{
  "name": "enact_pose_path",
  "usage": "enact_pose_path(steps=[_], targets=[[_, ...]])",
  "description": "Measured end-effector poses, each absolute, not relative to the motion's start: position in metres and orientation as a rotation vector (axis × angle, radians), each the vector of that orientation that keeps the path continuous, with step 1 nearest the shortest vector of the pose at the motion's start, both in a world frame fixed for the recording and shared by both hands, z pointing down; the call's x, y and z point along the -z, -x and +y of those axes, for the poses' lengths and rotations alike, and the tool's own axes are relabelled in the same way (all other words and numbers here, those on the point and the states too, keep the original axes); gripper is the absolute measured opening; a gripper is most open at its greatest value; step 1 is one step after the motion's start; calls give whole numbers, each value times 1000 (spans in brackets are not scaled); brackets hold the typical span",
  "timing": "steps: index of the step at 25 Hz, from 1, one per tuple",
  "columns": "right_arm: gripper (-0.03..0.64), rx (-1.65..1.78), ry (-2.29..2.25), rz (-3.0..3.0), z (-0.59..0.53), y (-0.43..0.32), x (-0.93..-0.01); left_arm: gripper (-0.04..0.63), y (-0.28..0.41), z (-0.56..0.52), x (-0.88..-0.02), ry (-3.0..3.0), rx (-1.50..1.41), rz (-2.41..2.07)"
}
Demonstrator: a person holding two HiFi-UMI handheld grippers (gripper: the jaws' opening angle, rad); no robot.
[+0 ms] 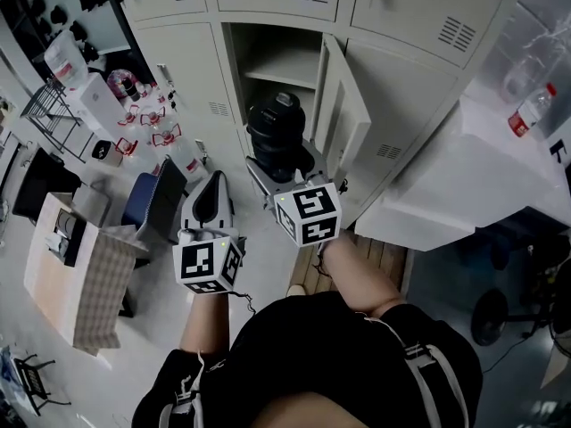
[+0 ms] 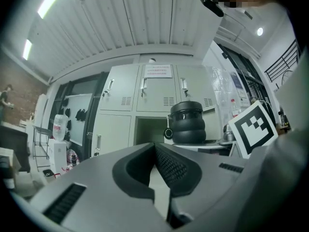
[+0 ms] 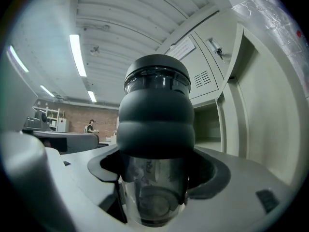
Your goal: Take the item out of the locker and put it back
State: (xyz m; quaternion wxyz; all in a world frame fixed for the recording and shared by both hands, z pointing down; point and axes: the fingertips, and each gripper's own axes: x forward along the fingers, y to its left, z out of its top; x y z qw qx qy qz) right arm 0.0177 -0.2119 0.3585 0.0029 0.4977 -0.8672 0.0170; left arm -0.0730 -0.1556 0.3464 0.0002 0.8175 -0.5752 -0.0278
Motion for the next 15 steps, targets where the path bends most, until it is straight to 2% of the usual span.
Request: enact_pose_path(steps=[15], targets=[[402, -292, -1765, -2608, -379, -25, -373, 12, 98, -195, -361, -2476, 64, -1878]])
